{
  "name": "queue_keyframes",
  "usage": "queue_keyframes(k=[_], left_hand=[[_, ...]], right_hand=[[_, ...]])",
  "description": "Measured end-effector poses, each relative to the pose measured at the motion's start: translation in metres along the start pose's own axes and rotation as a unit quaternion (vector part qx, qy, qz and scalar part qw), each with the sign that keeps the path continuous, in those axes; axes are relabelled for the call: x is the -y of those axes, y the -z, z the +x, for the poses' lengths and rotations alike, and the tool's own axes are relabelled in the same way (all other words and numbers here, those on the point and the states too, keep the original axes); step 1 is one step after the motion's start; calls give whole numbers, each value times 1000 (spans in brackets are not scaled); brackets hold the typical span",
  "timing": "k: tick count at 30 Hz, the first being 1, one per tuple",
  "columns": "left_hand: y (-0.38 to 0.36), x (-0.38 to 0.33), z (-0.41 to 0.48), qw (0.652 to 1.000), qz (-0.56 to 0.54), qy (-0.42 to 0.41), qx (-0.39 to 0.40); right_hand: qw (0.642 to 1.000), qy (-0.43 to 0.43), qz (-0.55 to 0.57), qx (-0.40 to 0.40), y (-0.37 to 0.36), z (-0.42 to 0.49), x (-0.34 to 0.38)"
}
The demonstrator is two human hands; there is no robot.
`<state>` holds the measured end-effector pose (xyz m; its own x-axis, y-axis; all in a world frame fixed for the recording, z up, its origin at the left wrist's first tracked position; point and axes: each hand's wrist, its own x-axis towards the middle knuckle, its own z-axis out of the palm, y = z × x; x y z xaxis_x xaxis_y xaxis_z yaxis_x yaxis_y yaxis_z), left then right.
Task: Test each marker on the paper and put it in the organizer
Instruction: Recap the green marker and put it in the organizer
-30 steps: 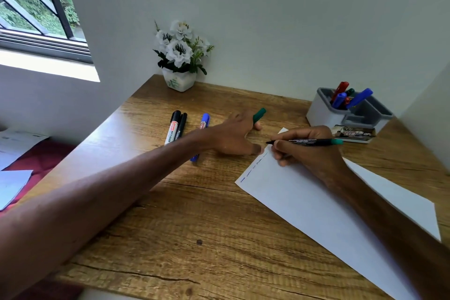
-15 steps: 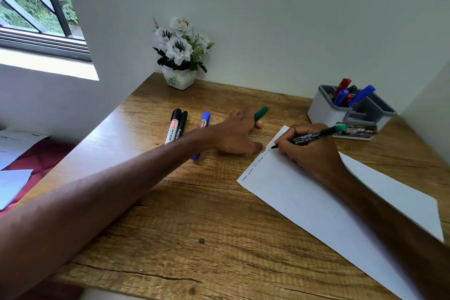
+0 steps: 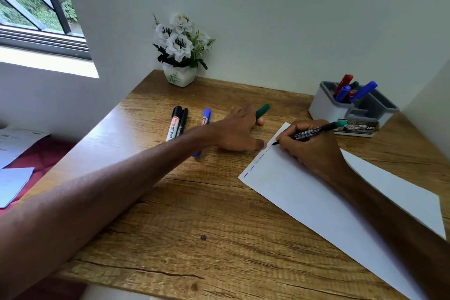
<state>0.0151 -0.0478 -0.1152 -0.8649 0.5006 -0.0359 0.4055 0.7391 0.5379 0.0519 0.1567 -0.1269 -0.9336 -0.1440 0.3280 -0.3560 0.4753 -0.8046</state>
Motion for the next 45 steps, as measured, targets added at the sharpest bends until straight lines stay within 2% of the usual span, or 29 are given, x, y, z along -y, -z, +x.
queue_keyframes(k=[37,42,45], left_hand=[[-1,1,1,1000,-1,-4,5],[-3,0,-2,1000,-2,-3,-4],[-3,-3,-4,1000,17,-9,-12]], right_hand=[[998,-50,26,-36,0,0,-4],[981,-100,147,-82,7,1,0],[969,-116,203,-83,9,2,1]])
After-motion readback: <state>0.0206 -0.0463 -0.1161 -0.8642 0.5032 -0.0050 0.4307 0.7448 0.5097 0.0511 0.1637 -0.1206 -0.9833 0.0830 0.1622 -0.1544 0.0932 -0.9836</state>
